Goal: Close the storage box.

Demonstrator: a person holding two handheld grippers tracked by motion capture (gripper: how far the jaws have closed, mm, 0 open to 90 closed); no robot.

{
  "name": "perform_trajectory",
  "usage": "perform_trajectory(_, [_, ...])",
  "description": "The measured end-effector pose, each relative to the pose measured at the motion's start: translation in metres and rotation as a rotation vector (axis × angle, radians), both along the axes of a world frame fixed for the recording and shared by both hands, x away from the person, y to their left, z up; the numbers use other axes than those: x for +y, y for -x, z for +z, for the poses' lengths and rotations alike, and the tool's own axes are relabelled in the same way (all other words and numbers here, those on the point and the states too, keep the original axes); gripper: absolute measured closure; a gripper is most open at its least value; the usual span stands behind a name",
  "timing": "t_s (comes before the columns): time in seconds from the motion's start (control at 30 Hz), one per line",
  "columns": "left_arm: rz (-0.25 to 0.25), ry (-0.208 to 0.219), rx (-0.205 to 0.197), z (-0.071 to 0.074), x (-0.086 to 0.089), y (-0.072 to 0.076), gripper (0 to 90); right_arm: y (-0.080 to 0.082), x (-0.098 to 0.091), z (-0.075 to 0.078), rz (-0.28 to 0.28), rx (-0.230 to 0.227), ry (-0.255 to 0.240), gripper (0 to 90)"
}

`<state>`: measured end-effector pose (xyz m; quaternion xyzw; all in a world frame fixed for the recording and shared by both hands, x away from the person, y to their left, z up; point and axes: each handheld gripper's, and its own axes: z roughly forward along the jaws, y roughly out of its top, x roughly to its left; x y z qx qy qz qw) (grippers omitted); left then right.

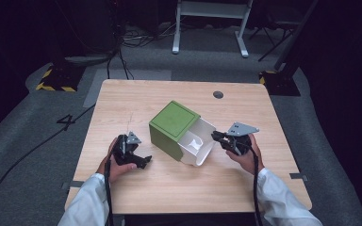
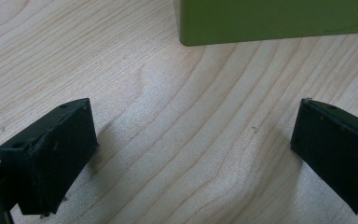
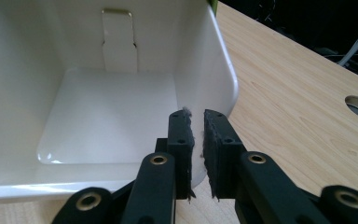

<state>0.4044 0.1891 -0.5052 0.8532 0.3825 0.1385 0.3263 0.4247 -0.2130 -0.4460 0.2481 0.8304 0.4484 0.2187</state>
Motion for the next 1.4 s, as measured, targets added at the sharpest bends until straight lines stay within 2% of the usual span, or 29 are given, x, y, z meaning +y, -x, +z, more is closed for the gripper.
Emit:
perform_trajectory(0.1, [0.0, 0.0, 0.0, 0.0, 0.0, 0.0, 0.4, 0.001, -0.002, 0.002, -0.009, -0.01, 0.009, 81.1])
perform_trajectory(0.33, [0.002, 0.0, -0.001, 0.0, 0.0, 0.0, 0.5, -0.004, -0.007, -0.002, -0.037, 0.006, 0.014, 79.4])
perform_trajectory(0.47, [0.001, 0.0, -0.001, 0.0, 0.0, 0.0, 0.4, -0.009, -0.01, -0.003, -0.04, 0.029, -0.01, 75.1])
perform_trajectory(0.53, [0.002, 0.0, -0.001, 0.0, 0.0, 0.0, 0.4, -0.012, -0.009, -0.004, -0.025, 0.04, -0.027, 74.6])
perform_trajectory(0.7, [0.001, 0.0, 0.0, 0.0, 0.0, 0.0, 0.3, -0.023, -0.001, -0.006, -0.003, 0.049, -0.038, 85.9])
perform_trajectory(0.83, [-0.003, 0.0, 0.002, 0.0, 0.0, 0.0, 0.3, -0.031, 0.001, -0.006, 0.008, 0.069, -0.072, 86.2])
perform_trajectory(0.97, [-0.004, 0.0, 0.002, 0.0, 0.0, 0.0, 0.2, -0.035, 0.006, -0.002, 0.022, 0.066, -0.098, 87.1])
perform_trajectory(1.13, [-0.007, -0.001, 0.003, 0.0, -0.001, -0.001, 0.2, -0.037, 0.016, 0.001, 0.024, 0.056, -0.074, 87.3])
perform_trajectory(1.4, [-0.012, -0.001, 0.0, 0.0, -0.002, -0.002, 0.2, -0.047, 0.032, 0.002, 0.008, 0.059, -0.071, 86.6])
